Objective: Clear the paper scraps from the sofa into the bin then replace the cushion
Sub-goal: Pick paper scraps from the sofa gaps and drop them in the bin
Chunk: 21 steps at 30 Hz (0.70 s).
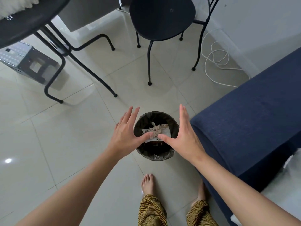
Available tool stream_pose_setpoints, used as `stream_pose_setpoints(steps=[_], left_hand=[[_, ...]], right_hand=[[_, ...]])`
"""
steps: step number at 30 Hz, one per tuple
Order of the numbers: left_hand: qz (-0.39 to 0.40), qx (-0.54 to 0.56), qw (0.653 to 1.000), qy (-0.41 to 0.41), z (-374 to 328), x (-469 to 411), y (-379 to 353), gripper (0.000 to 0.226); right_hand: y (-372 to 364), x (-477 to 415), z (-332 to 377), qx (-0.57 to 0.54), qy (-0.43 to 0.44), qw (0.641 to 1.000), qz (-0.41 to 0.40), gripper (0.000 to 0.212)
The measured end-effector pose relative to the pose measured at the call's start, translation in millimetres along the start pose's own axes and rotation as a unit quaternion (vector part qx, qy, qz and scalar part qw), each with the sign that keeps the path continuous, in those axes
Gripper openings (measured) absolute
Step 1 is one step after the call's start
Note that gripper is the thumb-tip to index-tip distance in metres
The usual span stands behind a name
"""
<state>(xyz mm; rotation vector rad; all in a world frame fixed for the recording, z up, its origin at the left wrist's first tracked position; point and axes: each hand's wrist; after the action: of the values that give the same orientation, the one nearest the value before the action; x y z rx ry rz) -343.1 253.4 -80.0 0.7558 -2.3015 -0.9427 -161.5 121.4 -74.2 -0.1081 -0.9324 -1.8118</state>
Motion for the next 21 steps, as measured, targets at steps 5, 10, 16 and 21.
stream_pose_setpoints(steps=[5,10,16,21], left_hand=[[0.000,0.024,0.998,-0.052,-21.2,-9.2,3.1,0.107],[0.024,-0.012,0.992,-0.125,-64.4,-29.1,7.3,0.107],[0.048,-0.099,0.974,-0.197,-142.5,-60.5,-2.1,0.108],[0.081,-0.129,0.953,-0.261,-222.1,-83.0,-27.5,0.109]], right_hand=[[17.8,4.7,5.8,-0.002,0.023,0.999,-0.028,0.116],[55.4,10.8,2.2,0.078,0.039,0.993,-0.081,0.109],[129.3,32.0,-30.3,0.144,0.017,0.978,-0.146,0.106],[196.2,59.5,-74.6,0.147,-0.022,0.968,-0.200,0.105]])
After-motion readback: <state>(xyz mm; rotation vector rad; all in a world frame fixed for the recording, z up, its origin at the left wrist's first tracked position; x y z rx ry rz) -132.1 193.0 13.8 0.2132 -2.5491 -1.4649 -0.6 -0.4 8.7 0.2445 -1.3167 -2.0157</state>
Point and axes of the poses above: each hand's wrist, its own x-axis away from the middle knuckle, its own y-axis out of the back of the hand, z = x × y, and after that the axes turned 8 degrees about -y, right-handed
